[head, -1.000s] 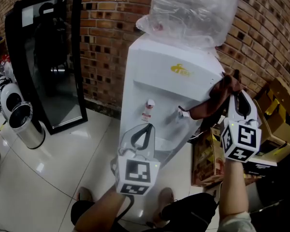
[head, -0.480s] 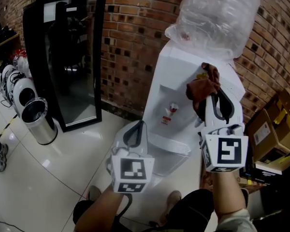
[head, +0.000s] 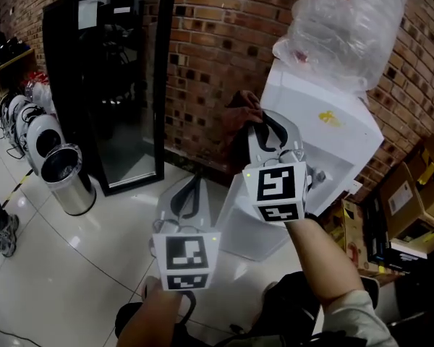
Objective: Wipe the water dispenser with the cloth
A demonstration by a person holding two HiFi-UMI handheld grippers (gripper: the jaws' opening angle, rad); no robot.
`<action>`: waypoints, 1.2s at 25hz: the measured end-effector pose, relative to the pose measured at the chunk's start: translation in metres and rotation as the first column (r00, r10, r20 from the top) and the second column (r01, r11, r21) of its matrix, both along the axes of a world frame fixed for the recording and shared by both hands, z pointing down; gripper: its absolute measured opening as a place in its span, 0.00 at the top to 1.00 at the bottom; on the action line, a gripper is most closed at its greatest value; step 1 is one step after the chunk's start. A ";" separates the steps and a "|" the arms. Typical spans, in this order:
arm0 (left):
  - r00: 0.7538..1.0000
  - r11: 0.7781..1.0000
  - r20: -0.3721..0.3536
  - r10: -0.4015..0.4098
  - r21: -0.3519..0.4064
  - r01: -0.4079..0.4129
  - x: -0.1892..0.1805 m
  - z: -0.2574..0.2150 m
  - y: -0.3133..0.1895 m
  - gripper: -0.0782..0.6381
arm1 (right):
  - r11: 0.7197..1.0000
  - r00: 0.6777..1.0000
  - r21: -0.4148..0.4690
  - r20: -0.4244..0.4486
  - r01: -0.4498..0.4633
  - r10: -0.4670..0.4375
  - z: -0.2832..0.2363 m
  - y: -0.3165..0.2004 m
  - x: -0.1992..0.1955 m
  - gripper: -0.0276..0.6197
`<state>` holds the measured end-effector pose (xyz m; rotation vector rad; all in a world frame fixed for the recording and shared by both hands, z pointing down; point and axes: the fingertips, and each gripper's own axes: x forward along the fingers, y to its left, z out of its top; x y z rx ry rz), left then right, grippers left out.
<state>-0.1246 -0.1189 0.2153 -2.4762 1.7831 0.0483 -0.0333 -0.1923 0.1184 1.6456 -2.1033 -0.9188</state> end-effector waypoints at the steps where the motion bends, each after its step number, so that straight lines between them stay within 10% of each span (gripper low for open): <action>1: 1.000 1.000 -0.005 0.005 0.000 -0.005 -0.001 0.000 -0.001 0.89 | 1.000 1.000 -0.004 -0.002 -0.025 0.025 0.001 -0.003 0.004 0.84; 30: 0.936 0.940 0.096 0.338 -0.092 -0.330 0.163 0.057 0.011 0.89 | 0.925 0.887 0.062 0.315 -0.374 0.338 -0.004 0.100 0.284 0.84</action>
